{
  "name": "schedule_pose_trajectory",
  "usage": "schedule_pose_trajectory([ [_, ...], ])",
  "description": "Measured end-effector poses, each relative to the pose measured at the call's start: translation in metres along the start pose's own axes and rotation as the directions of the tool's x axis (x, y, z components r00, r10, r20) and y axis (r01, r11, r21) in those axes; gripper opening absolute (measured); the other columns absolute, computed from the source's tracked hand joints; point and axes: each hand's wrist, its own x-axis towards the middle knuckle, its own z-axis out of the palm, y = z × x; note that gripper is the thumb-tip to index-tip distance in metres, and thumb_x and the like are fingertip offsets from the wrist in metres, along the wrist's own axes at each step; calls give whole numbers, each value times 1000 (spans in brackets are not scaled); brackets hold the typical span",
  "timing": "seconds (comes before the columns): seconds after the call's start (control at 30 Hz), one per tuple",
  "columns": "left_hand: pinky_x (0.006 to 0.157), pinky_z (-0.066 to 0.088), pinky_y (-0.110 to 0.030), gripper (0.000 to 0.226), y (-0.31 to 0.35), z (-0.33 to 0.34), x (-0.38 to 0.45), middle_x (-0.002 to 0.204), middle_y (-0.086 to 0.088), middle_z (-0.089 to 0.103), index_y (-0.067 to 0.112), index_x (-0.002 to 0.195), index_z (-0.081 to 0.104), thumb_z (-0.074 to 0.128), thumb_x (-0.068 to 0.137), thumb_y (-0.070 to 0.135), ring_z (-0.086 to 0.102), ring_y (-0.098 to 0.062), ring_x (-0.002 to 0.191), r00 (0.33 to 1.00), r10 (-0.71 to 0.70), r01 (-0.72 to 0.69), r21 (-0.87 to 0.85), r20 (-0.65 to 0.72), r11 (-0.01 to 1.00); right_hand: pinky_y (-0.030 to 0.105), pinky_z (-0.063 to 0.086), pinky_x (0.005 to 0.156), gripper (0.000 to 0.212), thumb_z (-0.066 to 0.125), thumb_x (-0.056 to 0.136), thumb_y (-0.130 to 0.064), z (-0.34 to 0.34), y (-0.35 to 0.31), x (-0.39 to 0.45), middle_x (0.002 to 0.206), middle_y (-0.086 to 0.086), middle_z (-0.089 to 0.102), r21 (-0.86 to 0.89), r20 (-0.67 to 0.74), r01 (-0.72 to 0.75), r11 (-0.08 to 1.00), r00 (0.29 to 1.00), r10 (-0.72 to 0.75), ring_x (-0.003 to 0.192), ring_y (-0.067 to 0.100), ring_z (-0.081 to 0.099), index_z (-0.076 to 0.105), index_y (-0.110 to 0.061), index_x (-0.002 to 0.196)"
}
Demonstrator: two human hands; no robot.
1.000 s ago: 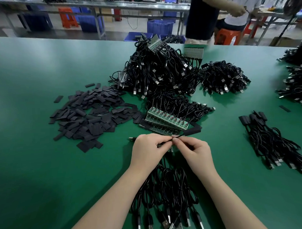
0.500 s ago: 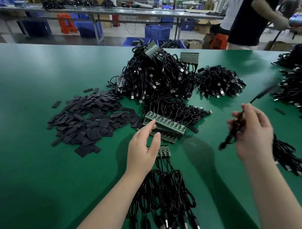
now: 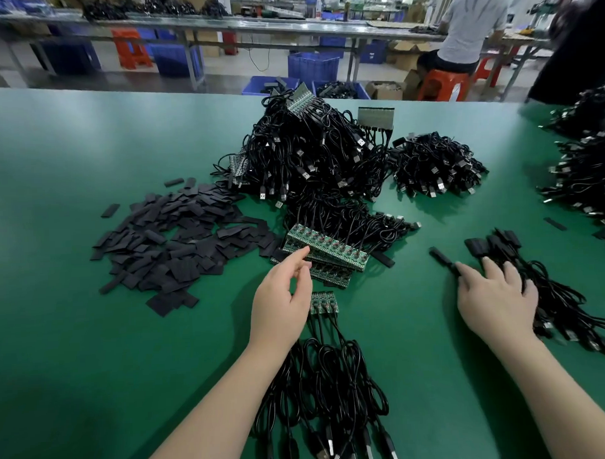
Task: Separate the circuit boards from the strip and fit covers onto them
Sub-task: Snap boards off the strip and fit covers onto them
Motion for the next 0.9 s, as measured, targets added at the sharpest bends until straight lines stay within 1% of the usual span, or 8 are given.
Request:
schedule_pose_trajectory([
  [0.13, 79, 50, -31, 38, 0, 1, 3, 104, 21, 59, 30, 133, 57, 52, 95, 25, 54, -4, 90, 999, -17, 6, 196, 51, 981, 55, 23, 111, 34, 54, 99, -23, -10, 9, 7, 149, 23, 42, 87, -182, 1, 996, 983, 15, 138, 44, 32, 62, -16, 131],
  [0.23, 81, 42, -30, 24, 3, 3, 3, 100, 14, 62, 30, 109, 70, 53, 94, 36, 55, -13, 98, 996, -16, -25, 428, 90, 903, 44, 45, 78, 25, 67, 90, -21, -30, -16, -13, 112, 21, 66, 148, -386, 158, 976, 918, -90, 96, 41, 60, 72, -7, 110],
  [0.3, 81, 36, -30, 26, 5, 6, 4, 95, 13, 59, 30, 93, 71, 49, 95, 44, 52, -14, 97, 992, -38, -34, 529, 124, 848, 31, 47, 62, 24, 61, 93, -35, -42, -46, -37, 94, 5, 71, 314, -282, 277, 908, 941, -189, 74, 27, 62, 74, -16, 101],
  [0.4, 90, 34, -34, 29, 5, 10, 5, 102, 13, 57, 31, 96, 66, 42, 97, 49, 48, -15, 103, 985, -59, -51, 606, 160, 794, 25, 51, 78, 26, 60, 92, -46, -43, -88, -69, 90, -13, 69, 548, 10, 340, 764, 911, -412, 83, 9, 63, 74, -27, 103],
  [0.5, 87, 33, -36, 28, 4, 10, 6, 100, 13, 60, 29, 95, 61, 39, 99, 45, 52, -17, 100, 988, -52, -43, 580, 146, 813, 25, 41, 79, 29, 62, 92, -41, -30, -119, -87, 96, -3, 68, 586, -13, 447, 675, 839, -544, 94, 15, 58, 74, -18, 106],
  [0.67, 79, 41, -36, 22, 2, 5, 6, 84, 11, 63, 24, 88, 61, 43, 100, 32, 56, -18, 86, 994, 14, -59, 420, 108, 906, 29, 46, 72, 21, 63, 91, -39, -15, -134, -87, 82, -8, 70, 690, -35, 335, 642, 901, -433, 82, 12, 60, 76, -23, 87],
  [0.8, 86, 46, -39, 13, 5, 2, 2, 94, 13, 66, 24, 94, 67, 54, 96, 25, 59, -12, 93, 986, 147, -162, 298, 74, 941, 20, 51, 70, 11, 70, 86, -38, -14, -129, -87, 76, -24, 71, 842, -17, 205, 499, 935, -355, 76, -4, 64, 74, -43, 76],
  [0.9, 89, 47, -39, 15, 7, 1, 1, 98, 15, 67, 24, 97, 70, 57, 90, 21, 59, -6, 97, 978, 208, -208, 198, 22, 958, 12, 47, 65, 21, 75, 85, -27, -12, -127, -88, 74, -23, 71, 914, -52, 185, 361, 936, -349, 69, -4, 64, 71, -42, 71],
])
